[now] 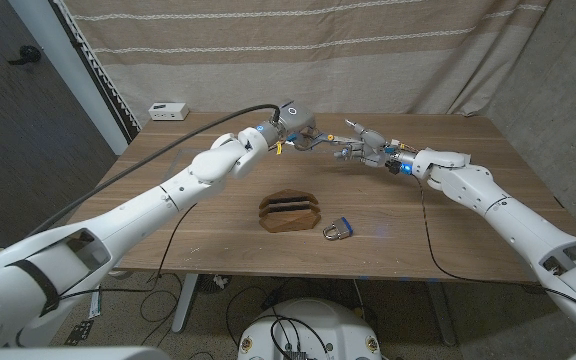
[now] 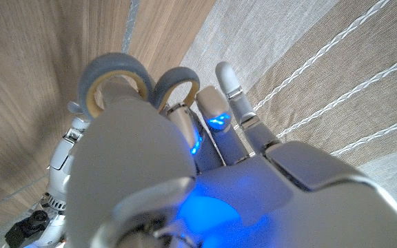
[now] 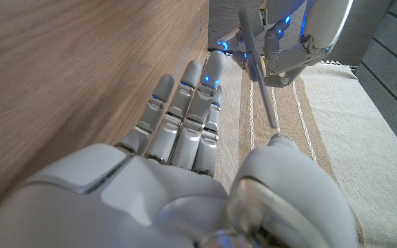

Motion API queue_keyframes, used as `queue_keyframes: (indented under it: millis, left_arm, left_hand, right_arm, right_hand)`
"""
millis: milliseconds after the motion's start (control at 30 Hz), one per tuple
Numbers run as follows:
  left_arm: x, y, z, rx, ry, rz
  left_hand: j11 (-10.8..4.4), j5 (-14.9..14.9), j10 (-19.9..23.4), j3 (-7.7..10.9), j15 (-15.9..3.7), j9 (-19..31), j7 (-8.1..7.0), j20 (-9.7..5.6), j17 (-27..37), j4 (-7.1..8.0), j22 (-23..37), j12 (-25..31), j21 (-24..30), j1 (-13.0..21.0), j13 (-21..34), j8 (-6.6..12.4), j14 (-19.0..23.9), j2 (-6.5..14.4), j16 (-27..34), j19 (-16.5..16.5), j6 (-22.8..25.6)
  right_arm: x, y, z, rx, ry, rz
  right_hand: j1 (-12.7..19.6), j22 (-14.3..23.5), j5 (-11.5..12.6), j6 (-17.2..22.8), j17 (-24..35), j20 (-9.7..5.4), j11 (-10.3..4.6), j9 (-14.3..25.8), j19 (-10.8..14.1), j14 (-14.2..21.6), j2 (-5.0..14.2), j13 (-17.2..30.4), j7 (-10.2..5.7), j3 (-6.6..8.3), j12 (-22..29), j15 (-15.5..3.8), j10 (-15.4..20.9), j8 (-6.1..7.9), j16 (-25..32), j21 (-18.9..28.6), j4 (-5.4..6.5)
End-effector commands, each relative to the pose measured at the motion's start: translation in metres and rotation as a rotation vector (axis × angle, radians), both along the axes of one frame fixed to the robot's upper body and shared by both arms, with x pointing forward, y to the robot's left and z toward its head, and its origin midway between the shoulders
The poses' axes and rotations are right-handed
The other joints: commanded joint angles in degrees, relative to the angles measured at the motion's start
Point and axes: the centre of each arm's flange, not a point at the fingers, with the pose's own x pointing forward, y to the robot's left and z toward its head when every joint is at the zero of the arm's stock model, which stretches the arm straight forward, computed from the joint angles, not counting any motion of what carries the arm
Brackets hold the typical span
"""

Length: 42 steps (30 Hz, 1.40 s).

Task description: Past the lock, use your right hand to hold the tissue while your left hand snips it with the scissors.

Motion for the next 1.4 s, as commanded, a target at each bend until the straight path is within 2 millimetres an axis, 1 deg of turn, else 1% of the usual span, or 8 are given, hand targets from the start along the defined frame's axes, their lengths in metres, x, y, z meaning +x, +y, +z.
queue_keyframes:
  millis: [33,400,500,767,867,933,1300,1400]
  left_arm:
    - [-0.005,0.009,-0.002,-0.114,0.020,-0.052]
    - [-0.007,0.012,-0.008,-0.170,0.034,-0.148]
    - [-0.008,0.014,-0.011,-0.212,0.058,-0.197]
    - [-0.013,0.015,-0.026,-0.298,0.072,-0.316]
    - [-0.017,0.012,-0.033,-0.312,0.058,-0.359]
    - [-0.019,0.010,-0.039,-0.314,0.051,-0.374]
    - [-0.028,0.010,-0.042,-0.418,0.049,-0.427]
    - [-0.030,0.011,-0.039,-0.436,0.048,-0.441]
  left_hand:
    - [0.00,-0.23,0.49,0.04,-0.09,-0.72,0.50,-8.84,0.04,0.11,-0.49,0.04,-0.43,3.24,-0.35,7.96,0.66,3.03,-0.14,-0.96,1.04]
    - [-0.03,-0.58,0.66,0.01,-0.15,-3.31,0.47,-8.84,-0.64,0.06,-1.75,-0.54,-1.58,3.14,-1.24,7.54,-0.54,2.75,-1.81,-2.76,2.81]
    - [0.02,-0.73,1.15,-0.27,-0.19,-5.19,0.18,-8.86,-1.08,-0.15,-2.12,-0.69,-1.97,3.05,-1.79,7.28,-1.23,1.95,-2.91,-4.26,4.46]
    - [-0.06,-0.49,0.68,-0.52,-0.24,-7.62,-0.28,-8.68,-1.21,-0.18,-2.63,-0.38,-3.07,2.52,-1.51,6.43,-3.06,1.41,-4.98,-9.29,4.81]
    - [-0.09,-0.12,0.78,-0.78,-0.32,-10.50,-0.79,-8.76,-2.18,-0.35,-2.99,-0.34,-3.50,2.46,-1.58,5.58,-5.84,0.86,-7.63,-11.79,6.31]
    - [-0.10,0.16,1.23,-1.00,-0.34,-12.23,-0.76,-8.70,-1.56,-0.59,-3.27,0.35,-3.53,2.67,-1.06,5.08,-5.79,0.35,-7.87,-12.39,7.42]
    - [-0.13,0.61,1.14,-1.31,-0.36,-13.89,-0.71,-8.60,-1.30,-0.75,-3.89,1.03,-3.36,2.76,-0.85,4.95,-5.93,-0.09,-9.01,-13.19,9.01]
    - [-0.09,0.78,1.31,-1.42,-0.37,-15.74,-0.65,-8.64,-1.45,-0.81,-4.18,1.30,-3.13,2.86,-1.03,4.18,-6.08,-0.21,-9.68,-13.19,9.69]
  right_arm:
    - [0.001,-0.002,-0.005,0.017,0.012,-0.009]
    - [0.000,-0.002,-0.007,0.033,0.021,-0.022]
    - [0.000,-0.002,-0.007,0.030,0.019,-0.024]
    - [0.001,0.000,-0.008,0.022,0.019,-0.030]
    - [0.001,0.000,-0.007,0.021,0.022,-0.031]
    - [0.001,0.001,-0.007,0.022,0.025,-0.029]
    - [0.000,0.003,-0.005,0.008,0.021,-0.024]
    - [0.000,0.004,-0.005,0.002,0.017,-0.019]
  right_hand:
    - [-0.77,0.30,0.50,-0.30,0.04,0.67,0.61,-0.11,-0.04,-1.11,0.01,0.07,0.34,-0.44,-0.17,-3.30,-0.51,0.27,-0.40,-0.40,-0.10]
    - [-1.53,0.33,0.94,-0.30,0.03,1.00,1.38,-0.58,0.04,-2.05,0.57,-0.06,0.58,-0.68,-0.31,-3.22,-1.08,0.44,-0.70,-1.03,-0.46]
    - [-1.65,0.34,1.00,-0.30,0.03,1.05,1.30,-0.67,0.04,-2.09,0.64,-0.21,0.67,-0.73,-0.45,-3.20,-1.26,0.46,-0.70,-1.14,-0.53]
    - [-1.90,0.35,1.28,0.25,0.04,1.13,1.27,-1.04,-0.13,-2.33,0.86,-0.81,0.10,-0.88,-0.64,-3.10,-1.07,0.71,-0.74,-1.65,-0.91]
    - [-1.91,0.36,1.37,0.62,0.04,1.12,1.28,-1.17,-0.17,-2.42,0.97,-0.97,-0.23,-0.89,-0.69,-3.03,-1.04,0.86,-0.75,-1.82,-1.07]
    - [-1.90,0.38,1.53,1.89,0.05,1.20,1.11,-1.41,-0.16,-2.51,1.13,-1.21,-0.74,-0.91,-0.72,-3.05,-0.92,1.33,-0.74,-2.07,-1.36]
    - [-1.93,0.41,1.77,3.76,0.05,1.17,0.70,-1.96,-0.12,-2.69,1.48,-1.77,-1.39,-0.97,-0.98,-3.15,-1.02,1.85,-0.72,-2.60,-1.87]
    - [-1.94,0.41,1.79,3.78,0.06,1.18,0.63,-2.04,-0.12,-2.74,1.52,-1.87,-1.43,-0.99,-1.03,-3.02,-1.03,1.82,-0.72,-2.68,-1.92]
